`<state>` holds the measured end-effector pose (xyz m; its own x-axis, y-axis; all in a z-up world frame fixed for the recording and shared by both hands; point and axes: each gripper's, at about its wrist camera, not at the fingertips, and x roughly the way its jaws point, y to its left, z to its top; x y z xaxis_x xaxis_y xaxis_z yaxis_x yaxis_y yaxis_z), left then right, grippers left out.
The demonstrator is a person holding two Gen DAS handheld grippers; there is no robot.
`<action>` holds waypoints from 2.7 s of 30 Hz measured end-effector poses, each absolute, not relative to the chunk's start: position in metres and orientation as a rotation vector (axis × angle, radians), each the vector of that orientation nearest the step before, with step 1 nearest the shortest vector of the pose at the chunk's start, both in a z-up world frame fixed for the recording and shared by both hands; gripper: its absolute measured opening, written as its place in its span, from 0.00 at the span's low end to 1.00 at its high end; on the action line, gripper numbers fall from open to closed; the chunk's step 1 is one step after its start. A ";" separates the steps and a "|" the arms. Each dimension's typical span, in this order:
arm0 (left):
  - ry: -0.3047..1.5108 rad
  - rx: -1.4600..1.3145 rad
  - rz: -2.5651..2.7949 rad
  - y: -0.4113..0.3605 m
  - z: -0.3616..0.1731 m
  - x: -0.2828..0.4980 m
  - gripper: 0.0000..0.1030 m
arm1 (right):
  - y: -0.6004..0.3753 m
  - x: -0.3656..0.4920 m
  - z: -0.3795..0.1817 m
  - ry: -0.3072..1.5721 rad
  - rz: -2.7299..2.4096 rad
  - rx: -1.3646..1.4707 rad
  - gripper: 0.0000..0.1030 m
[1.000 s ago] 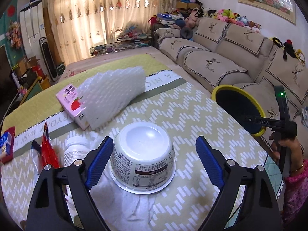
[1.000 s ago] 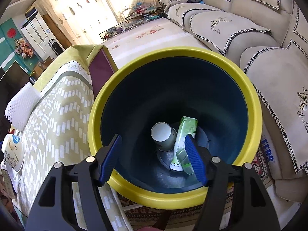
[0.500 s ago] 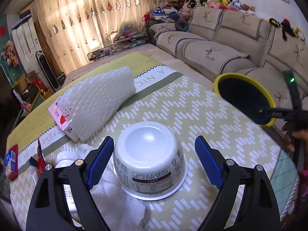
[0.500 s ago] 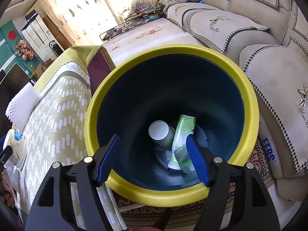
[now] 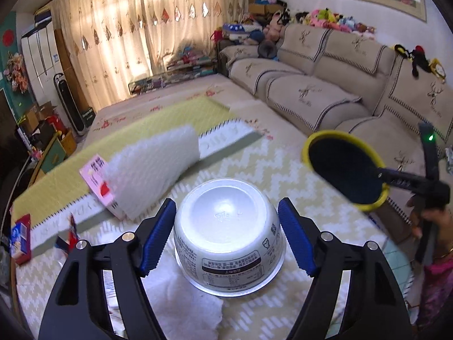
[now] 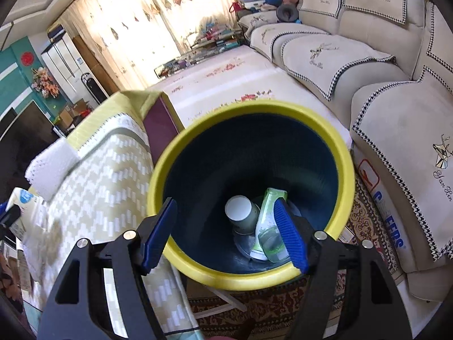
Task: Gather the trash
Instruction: 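Grasp the upturned white paper bowl with the left tool, then carry the paper bowl toward the bin with left tool while right pinches the tissue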
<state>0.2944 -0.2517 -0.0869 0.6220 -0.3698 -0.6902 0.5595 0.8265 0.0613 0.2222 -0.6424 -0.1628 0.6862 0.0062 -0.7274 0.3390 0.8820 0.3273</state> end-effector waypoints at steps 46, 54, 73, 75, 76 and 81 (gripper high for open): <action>0.661 0.181 -0.628 -0.251 0.022 0.261 0.72 | -0.419 0.235 -0.102 0.588 0.552 0.422 0.32; 0.637 0.164 -0.632 -0.248 0.032 0.258 0.72 | -0.424 0.237 -0.115 0.672 0.557 0.430 0.02; 0.672 0.248 -0.716 -0.331 0.029 0.283 0.72 | -0.446 0.169 -0.168 0.847 0.478 0.500 0.02; 0.700 0.283 -0.746 -0.359 0.022 0.291 0.72 | -0.446 0.165 -0.167 0.841 0.475 0.501 0.02; 0.709 0.295 -0.757 -0.368 0.019 0.293 0.72 | -0.446 0.164 -0.168 0.835 0.472 0.495 0.02; 0.754 0.379 -0.828 -0.433 0.002 0.304 0.72 | -0.442 0.159 -0.166 0.814 0.459 0.460 0.02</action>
<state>0.3038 -0.4334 0.0020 0.4425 -0.5211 -0.7298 0.7752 0.6315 0.0191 0.1595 -0.4424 -0.1664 0.6012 0.5515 -0.5782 -0.2095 0.8071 0.5520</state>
